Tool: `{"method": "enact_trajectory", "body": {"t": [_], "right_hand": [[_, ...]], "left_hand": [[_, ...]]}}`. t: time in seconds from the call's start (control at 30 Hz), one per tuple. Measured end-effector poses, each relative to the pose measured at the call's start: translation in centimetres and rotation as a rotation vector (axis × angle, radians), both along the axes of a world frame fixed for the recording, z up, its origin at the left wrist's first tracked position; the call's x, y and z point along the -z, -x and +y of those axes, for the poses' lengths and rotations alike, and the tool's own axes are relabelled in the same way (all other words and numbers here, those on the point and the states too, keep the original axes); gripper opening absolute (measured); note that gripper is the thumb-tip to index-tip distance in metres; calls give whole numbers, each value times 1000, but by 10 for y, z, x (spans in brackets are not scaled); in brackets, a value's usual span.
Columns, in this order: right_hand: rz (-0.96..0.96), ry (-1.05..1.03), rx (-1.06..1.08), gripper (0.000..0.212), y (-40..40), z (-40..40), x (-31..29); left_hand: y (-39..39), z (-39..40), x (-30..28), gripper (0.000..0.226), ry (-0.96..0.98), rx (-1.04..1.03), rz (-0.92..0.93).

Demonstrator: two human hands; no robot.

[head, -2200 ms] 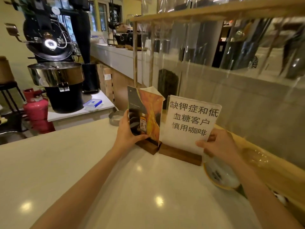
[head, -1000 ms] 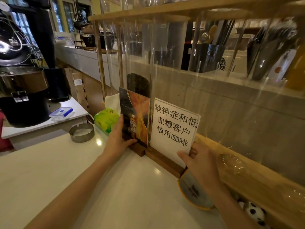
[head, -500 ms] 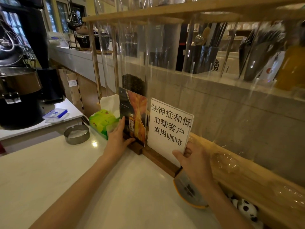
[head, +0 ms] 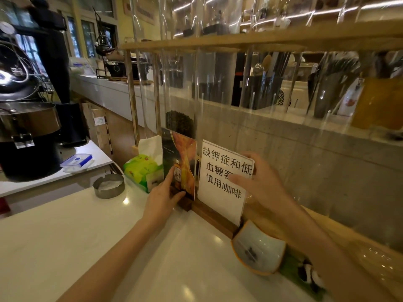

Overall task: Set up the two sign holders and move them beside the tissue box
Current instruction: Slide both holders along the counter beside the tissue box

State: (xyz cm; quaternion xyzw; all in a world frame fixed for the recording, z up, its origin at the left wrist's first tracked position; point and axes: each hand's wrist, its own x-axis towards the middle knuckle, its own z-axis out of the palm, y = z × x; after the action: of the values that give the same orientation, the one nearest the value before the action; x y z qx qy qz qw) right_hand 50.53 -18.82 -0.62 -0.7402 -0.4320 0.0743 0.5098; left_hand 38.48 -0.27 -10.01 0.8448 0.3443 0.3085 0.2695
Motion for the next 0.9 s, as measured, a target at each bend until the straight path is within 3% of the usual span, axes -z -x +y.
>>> {"method": "enact_trajectory", "body": {"t": [0.1,0.23,0.37,0.47,0.63,0.9], "right_hand": [[-132,-2,-36,45,-6,8,-30],[-346,119,-137,30,-11,29,-65],[-532,276,-185,24,-4,72,-82],[-566,319,-203,26,2,100,-81],[-547,422,-215,25,6,129,-73],[-607,434,-156,15,1,147,-67]], "left_hand": [[5,0,-11,69,-17,46,3],[7,-4,-22,54,85,61,31],[10,-9,-20,53,176,7,79],[11,-7,-15,55,223,0,120],[12,-9,-4,23,228,52,84],[7,-9,5,34,167,9,56]]}}
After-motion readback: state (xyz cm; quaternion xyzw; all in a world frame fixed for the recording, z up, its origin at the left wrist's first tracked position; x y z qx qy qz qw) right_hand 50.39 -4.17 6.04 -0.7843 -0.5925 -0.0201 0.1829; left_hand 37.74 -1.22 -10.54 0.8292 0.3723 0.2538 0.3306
